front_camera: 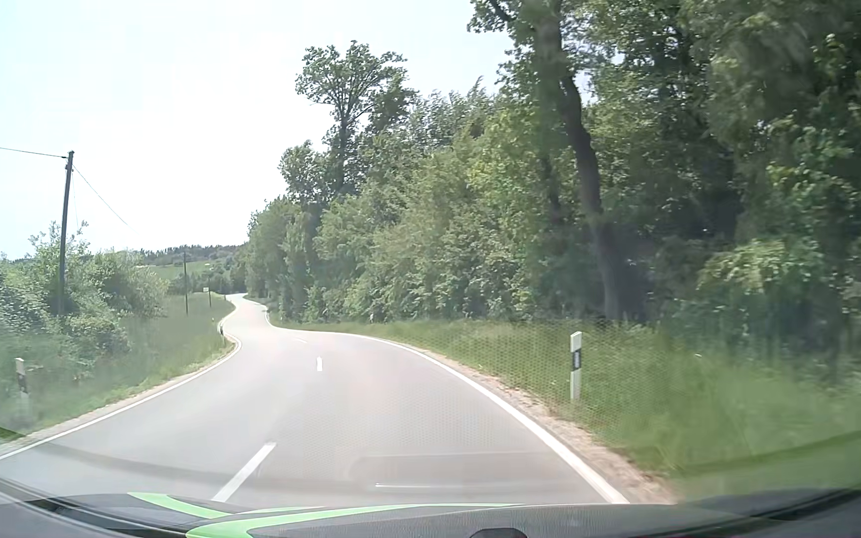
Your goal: Follow the waypoints while adhering to traffic rules and regulations
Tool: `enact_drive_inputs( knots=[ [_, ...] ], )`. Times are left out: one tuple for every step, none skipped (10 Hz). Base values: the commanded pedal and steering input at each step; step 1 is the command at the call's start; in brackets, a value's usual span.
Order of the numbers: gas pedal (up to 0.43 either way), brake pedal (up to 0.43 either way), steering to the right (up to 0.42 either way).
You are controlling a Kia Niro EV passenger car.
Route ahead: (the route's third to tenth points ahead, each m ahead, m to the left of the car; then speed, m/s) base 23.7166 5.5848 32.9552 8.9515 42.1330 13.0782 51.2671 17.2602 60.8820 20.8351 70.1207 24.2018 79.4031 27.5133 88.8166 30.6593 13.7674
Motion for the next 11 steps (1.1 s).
enact_drive_inputs(
  knots=[
    [0.028, 0.000, -0.079],
    [0.028, 0.000, -0.079],
    [0.028, 0.000, -0.079],
    [0.028, 0.000, -0.079],
    [0.028, 0.000, -0.077],
    [0.047, 0.000, -0.077],
    [0.098, 0.000, -0.075],
    [0.098, 0.000, -0.071],
    [0.098, 0.000, -0.068],
    [0.098, 0.000, -0.066],
    [0.150, 0.000, -0.060]
  ],
)
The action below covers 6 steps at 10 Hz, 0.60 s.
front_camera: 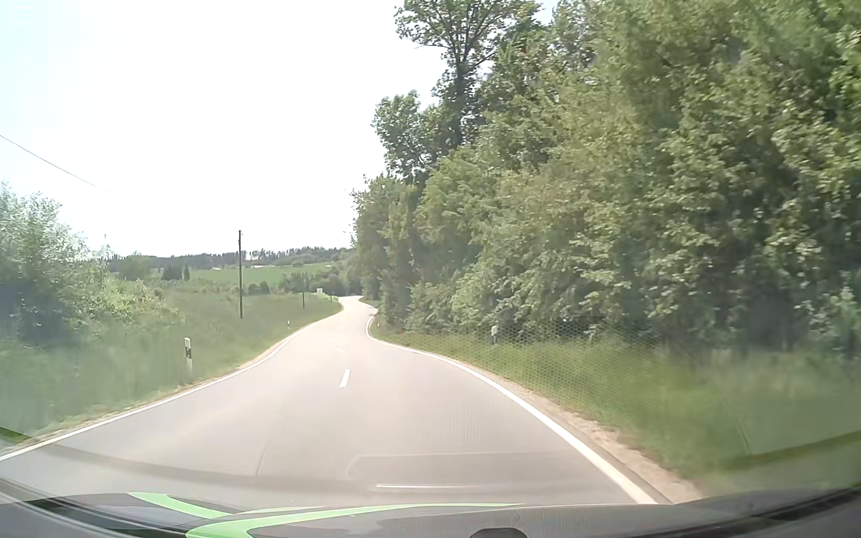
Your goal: Follow the waypoints while adhering to traffic rules and regulations
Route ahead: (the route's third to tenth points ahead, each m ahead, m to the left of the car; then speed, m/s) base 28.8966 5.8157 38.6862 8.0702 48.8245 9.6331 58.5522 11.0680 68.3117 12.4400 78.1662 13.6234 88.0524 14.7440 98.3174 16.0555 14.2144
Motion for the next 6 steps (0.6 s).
enact_drive_inputs(
  knots=[
    [0.150, 0.000, -0.056],
    [0.150, 0.000, -0.052],
    [0.150, 0.000, -0.051],
    [0.150, 0.000, -0.050],
    [0.150, 0.000, -0.049],
    [0.150, 0.000, -0.049]
  ],
)
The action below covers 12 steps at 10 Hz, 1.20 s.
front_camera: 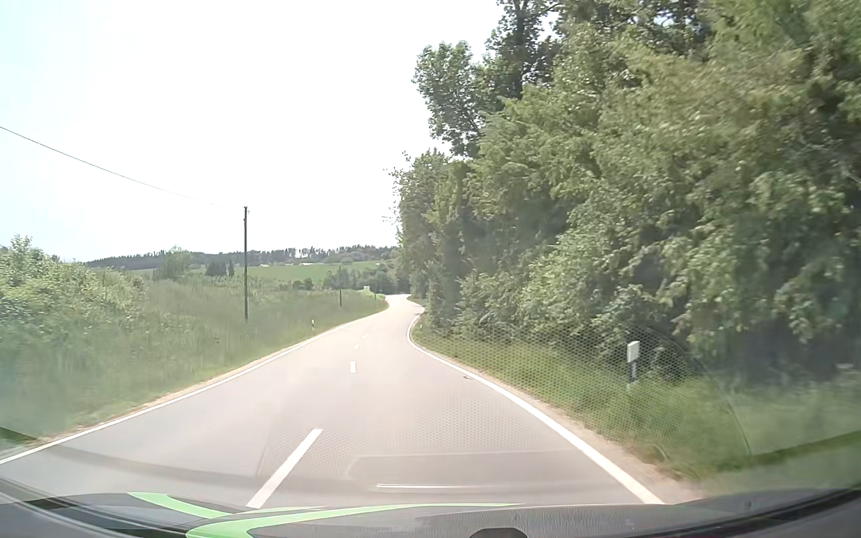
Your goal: Follow the waypoints while adhering to traffic rules and regulations
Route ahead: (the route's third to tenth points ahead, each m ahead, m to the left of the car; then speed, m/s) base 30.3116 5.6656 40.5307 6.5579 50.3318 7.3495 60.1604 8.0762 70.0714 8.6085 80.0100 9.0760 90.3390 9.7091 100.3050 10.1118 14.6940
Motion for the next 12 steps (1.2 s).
enact_drive_inputs(
  knots=[
    [0.150, 0.000, -0.049],
    [0.150, 0.000, -0.048],
    [0.150, 0.000, -0.045],
    [0.138, 0.000, -0.045],
    [0.130, 0.000, -0.044],
    [0.067, 0.000, -0.044],
    [0.000, 0.000, -0.042],
    [0.000, 0.000, -0.039],
    [0.000, 0.000, -0.035],
    [0.000, 0.000, -0.028],
    [0.000, 0.000, -0.023],
    [0.000, 0.000, -0.017]
  ],
)
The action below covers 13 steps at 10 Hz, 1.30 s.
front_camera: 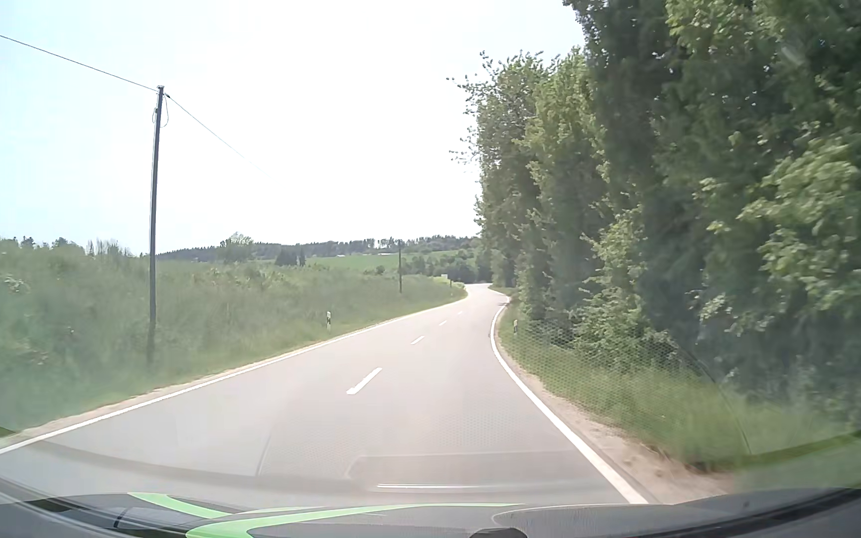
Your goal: Follow the waypoints while adhering to traffic rules and regulations
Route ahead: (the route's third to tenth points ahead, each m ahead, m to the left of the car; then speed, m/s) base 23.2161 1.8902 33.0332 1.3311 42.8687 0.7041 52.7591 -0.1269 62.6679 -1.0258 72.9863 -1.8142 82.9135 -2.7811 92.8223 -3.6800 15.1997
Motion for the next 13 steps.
enact_drive_inputs(
  knots=[
    [0.000, 0.000, -0.012],
    [0.000, 0.000, -0.008],
    [0.000, 0.000, -0.005],
    [0.000, 0.000, 0.000],
    [0.000, 0.000, 0.002],
    [0.000, 0.000, 0.007],
    [0.000, 0.000, 0.012],
    [0.000, 0.000, 0.017],
    [0.000, 0.000, 0.020],
    [0.000, 0.000, 0.022],
    [0.000, 0.000, 0.022],
    [0.000, 0.000, 0.022],
    [0.000, 0.000, 0.022]
  ],
)
